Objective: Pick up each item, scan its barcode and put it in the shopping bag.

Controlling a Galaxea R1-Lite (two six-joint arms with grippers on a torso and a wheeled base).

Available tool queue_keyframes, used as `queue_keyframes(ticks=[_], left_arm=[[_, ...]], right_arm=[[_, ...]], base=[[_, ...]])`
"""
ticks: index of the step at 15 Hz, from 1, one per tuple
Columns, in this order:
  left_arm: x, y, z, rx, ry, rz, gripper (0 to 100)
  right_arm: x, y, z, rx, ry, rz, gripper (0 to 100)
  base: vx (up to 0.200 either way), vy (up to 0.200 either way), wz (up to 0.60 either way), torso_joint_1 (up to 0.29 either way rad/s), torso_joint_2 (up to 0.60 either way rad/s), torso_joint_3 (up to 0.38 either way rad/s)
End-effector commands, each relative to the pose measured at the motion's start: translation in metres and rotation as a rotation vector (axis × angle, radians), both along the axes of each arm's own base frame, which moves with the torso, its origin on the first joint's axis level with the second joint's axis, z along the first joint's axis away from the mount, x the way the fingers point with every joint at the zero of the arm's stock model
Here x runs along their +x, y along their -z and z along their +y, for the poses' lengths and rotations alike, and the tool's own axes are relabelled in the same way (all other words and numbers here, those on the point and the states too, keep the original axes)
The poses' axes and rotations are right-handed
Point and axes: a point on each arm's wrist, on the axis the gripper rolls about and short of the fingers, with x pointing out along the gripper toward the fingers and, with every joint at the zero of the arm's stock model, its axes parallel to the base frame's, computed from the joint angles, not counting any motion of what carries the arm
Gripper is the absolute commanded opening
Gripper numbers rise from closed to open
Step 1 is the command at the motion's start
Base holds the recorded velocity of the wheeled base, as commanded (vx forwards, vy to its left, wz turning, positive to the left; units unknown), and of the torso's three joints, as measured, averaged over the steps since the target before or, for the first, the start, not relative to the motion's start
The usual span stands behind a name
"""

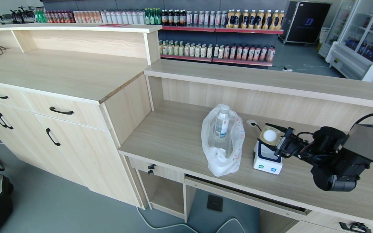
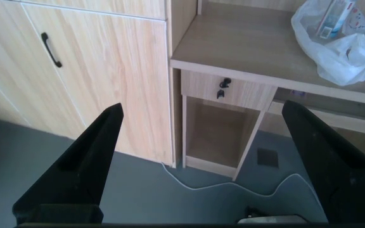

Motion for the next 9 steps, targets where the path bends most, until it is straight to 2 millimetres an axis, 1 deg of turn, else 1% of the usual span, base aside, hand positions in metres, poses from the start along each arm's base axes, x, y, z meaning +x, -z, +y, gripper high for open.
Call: queue_keyframes(ticks=[1,9], left_arm=[[0.0,0.0,0.0,0.0,0.0,0.0,100],[0.0,0.0,0.0,0.0,0.0,0.0,100]], right_arm=[[0.0008,0.0038,0.0012,-0.001,-0.003,0.006,0],[0.0074,0.0052,0.0046,0.0,-0.011,-0.009,0]], base=[[0.0,0.0,0.0,0.0,0.0,0.0],[0.0,0.0,0.0,0.0,0.0,0.0]])
